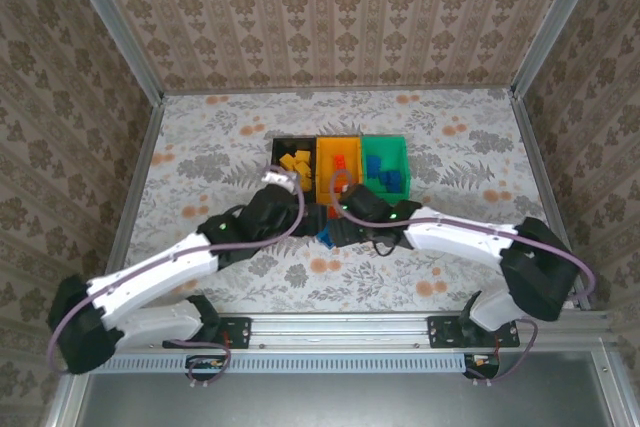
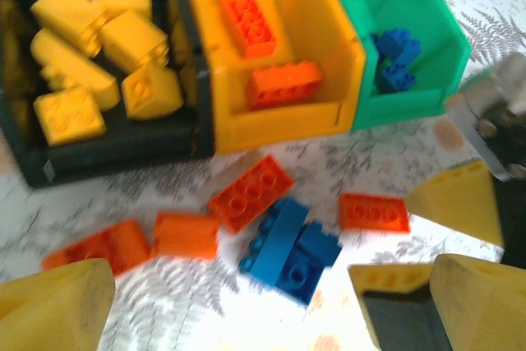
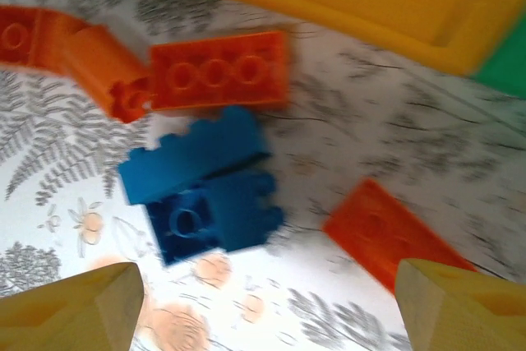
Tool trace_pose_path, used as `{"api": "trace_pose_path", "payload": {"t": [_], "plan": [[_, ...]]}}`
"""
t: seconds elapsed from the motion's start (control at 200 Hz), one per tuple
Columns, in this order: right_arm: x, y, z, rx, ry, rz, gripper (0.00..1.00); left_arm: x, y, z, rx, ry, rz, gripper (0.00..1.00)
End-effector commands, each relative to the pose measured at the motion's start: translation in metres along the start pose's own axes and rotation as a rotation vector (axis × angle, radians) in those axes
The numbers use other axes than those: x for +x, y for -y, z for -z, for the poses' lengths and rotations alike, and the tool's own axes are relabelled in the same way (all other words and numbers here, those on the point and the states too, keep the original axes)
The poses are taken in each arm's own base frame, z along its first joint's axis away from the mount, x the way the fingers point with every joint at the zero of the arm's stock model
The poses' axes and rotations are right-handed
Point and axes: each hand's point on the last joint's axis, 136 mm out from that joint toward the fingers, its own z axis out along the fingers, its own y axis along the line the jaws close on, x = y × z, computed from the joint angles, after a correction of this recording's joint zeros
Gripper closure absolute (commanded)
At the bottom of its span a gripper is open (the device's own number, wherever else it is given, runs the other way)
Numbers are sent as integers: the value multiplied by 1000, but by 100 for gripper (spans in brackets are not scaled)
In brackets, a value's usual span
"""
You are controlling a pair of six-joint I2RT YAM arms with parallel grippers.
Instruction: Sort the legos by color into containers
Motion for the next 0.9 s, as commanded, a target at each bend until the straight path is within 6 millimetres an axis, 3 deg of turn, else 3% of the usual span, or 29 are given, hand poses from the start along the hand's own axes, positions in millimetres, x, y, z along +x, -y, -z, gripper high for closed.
{"api": "trace_pose_path", "payload": {"t": [0.0, 0.205, 0.38, 0.7, 0.895], "plan": [[-7, -10, -15, -1, -5, 34, 23, 17, -26, 17, -49, 11, 98, 0], [-13, -7, -31, 56, -20, 25, 44, 40, -49, 31, -71, 13, 153, 0], [-5, -3, -43, 82, -61, 17, 48, 44, -54, 32, -81, 11, 158, 0], [9, 1, -50, 89, -105, 0, 67, 42, -58, 33, -102, 18, 144, 0], [13, 10, -48, 129, -109, -5, 61, 43, -58, 32, -106, 13, 145, 0]]}}
